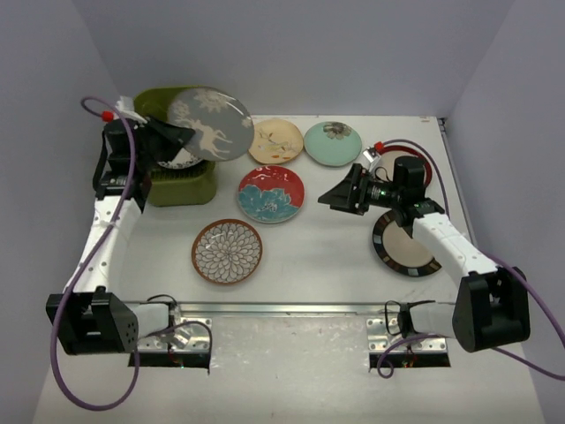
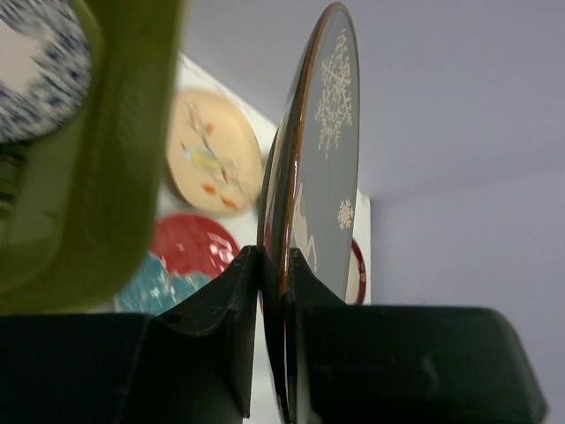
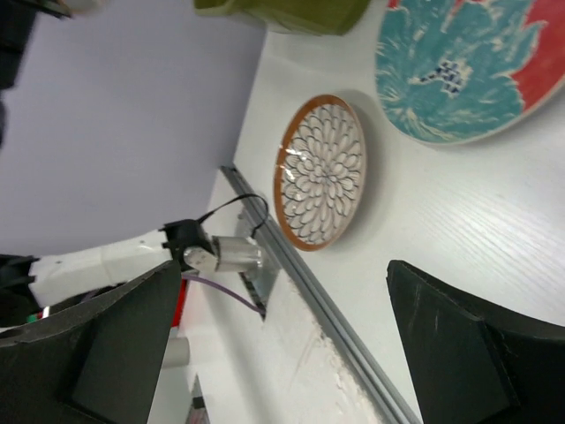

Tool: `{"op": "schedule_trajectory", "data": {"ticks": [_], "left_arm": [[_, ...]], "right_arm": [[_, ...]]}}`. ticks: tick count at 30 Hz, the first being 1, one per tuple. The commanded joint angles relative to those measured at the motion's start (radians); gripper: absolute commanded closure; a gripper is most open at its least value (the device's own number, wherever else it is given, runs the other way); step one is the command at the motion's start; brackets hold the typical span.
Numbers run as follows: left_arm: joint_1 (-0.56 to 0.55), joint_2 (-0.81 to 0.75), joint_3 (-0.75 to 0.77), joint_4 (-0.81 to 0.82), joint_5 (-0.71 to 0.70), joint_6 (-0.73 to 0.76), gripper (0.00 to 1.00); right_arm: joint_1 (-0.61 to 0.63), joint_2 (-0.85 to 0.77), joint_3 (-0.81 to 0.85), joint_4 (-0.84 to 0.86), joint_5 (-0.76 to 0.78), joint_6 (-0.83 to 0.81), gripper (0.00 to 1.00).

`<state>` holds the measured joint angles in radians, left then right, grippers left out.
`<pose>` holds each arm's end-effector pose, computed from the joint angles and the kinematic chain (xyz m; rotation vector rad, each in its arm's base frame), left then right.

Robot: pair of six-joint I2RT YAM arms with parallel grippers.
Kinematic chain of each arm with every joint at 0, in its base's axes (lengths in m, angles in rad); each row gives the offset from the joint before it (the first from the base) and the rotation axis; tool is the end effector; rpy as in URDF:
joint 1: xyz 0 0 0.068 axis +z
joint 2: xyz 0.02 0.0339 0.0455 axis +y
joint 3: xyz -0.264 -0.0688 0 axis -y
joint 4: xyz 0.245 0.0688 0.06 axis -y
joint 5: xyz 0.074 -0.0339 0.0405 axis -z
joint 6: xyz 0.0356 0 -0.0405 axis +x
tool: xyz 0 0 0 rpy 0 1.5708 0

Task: Place the plates into the plastic bin on the countertop

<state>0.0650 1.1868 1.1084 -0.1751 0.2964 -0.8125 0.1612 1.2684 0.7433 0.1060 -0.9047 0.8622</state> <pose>0.2747 0.0075 0.3718 -0.6002 1.7890 -0.7902 0.2631 0.0711 0.2556 0.0967 2.1543 1.5252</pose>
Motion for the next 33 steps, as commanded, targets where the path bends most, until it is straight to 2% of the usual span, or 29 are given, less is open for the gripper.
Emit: {"op": "schedule_trajectory", "data": {"ticks": [1,5,9,20,28,29,31,33], "left_arm": [[0.129,0.086,0.140,0.037,-0.133,-0.083,1.00],[0.180,0.256,0.233,0.028,-0.184,-0.097,1.00],[0.185,0.430,0.372,0.008,-0.267,-0.097,1.00],[0.191,0.828,0.658,-0.009,-0.313,-0.054,0.99],[0.200,0.961,0.774,-0.062,-0.345,-0.034,0.65],[0.200,0.976,0.793,-0.077,-0.342,-0.033,0.58],[0.202,1.003,0.854,-0.152,-0.346,-0.025,0.30],[0.201,0.992,0.842,-0.166,-0.351,-0.025,0.20]], "right_arm": [[0.003,-0.036,0.052,-0.175,0.082,-0.161,0.01],[0.002,-0.038,0.080,-0.228,0.077,-0.204,0.01],[0.001,-0.022,0.061,-0.186,0.054,-0.170,0.01],[0.001,0.034,0.027,-0.127,0.033,-0.143,0.01],[0.001,0.038,0.010,-0.117,0.030,-0.128,0.01],[0.001,0.037,0.010,-0.115,0.029,-0.126,0.01],[0.001,0.029,0.010,-0.117,0.034,-0.126,0.01],[0.002,0.025,0.011,-0.116,0.038,-0.123,0.01]]}}
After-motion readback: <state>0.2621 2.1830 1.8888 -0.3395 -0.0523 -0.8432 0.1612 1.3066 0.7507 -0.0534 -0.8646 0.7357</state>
